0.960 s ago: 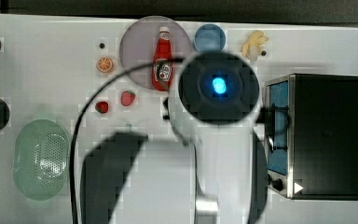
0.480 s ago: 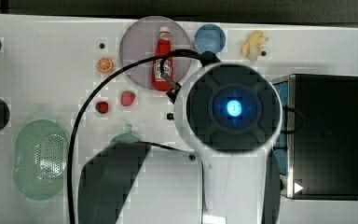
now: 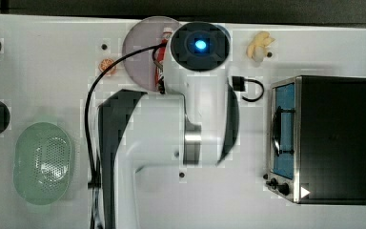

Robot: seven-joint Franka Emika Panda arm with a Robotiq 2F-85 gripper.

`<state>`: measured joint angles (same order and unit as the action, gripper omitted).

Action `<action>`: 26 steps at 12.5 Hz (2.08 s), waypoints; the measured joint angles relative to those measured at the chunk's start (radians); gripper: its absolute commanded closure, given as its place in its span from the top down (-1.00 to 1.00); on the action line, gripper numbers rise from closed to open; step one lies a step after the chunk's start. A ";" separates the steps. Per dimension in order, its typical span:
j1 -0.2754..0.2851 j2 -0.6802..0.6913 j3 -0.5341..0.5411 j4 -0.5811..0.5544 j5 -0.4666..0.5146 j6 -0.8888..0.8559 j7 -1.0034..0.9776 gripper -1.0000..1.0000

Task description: Pick ketchup from plate and place it on table.

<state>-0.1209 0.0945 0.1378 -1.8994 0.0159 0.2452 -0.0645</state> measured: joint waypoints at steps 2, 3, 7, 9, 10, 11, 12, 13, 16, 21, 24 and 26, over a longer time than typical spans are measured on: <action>0.017 0.081 0.001 0.000 -0.003 0.071 -0.044 1.00; 0.021 0.118 0.004 0.010 -0.004 0.093 -0.082 1.00; 0.024 0.249 0.022 0.106 -0.009 0.126 -0.269 1.00; 0.024 0.315 0.025 0.170 -0.042 0.146 -0.351 1.00; 0.029 0.341 0.023 0.187 -0.052 0.175 -0.388 1.00; 0.033 0.374 0.020 0.213 -0.065 0.217 -0.418 1.00; 0.036 0.408 0.020 0.236 -0.105 0.253 -0.437 1.00; 0.039 0.442 0.018 0.258 -0.135 0.288 -0.450 1.00; 0.041 0.554 0.025 0.320 -0.175 0.413 -0.482 1.00; 0.065 0.699 0.029 0.350 -0.186 0.522 -0.484 1.00; 0.078 0.767 0.026 0.361 -0.196 0.551 -0.488 1.00; 0.083 0.790 0.022 0.373 -0.199 0.555 -0.489 1.00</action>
<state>-0.0383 0.8848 0.1597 -1.5264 -0.1831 0.8003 -0.5537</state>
